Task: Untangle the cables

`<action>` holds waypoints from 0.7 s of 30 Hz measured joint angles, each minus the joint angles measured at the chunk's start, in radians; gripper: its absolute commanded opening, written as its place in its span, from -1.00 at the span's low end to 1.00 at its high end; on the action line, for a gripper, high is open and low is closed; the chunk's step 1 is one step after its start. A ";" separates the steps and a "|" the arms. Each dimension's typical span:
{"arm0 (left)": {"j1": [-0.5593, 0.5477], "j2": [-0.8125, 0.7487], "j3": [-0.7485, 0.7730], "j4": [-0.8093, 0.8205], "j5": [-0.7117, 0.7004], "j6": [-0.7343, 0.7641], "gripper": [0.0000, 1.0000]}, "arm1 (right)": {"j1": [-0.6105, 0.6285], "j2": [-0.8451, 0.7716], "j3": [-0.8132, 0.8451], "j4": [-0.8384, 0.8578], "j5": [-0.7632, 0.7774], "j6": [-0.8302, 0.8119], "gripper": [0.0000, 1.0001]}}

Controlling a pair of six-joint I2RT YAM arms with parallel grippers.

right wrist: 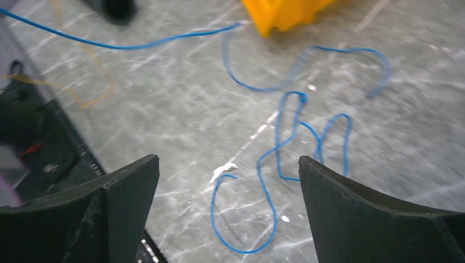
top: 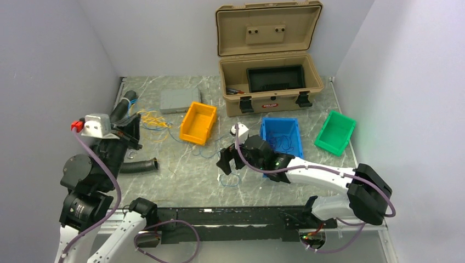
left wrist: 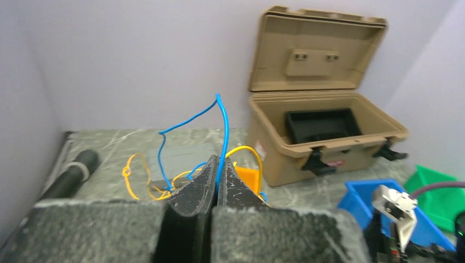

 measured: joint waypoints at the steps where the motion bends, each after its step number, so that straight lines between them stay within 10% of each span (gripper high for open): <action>1: 0.000 -0.007 0.000 -0.011 -0.040 0.005 -1.00 | 0.000 0.003 0.002 -0.013 0.037 0.013 1.00; 16: 0.000 -0.028 -0.050 -0.070 -0.186 0.053 -1.00 | 0.009 0.431 0.269 -0.344 0.267 0.120 0.87; 19: 0.000 -0.035 -0.050 -0.072 -0.192 0.059 -1.00 | 0.014 0.483 0.309 -0.383 0.293 0.121 0.53; 21: 0.000 -0.042 -0.051 -0.077 -0.196 0.064 -1.00 | 0.019 0.499 0.333 -0.399 0.306 0.120 -0.12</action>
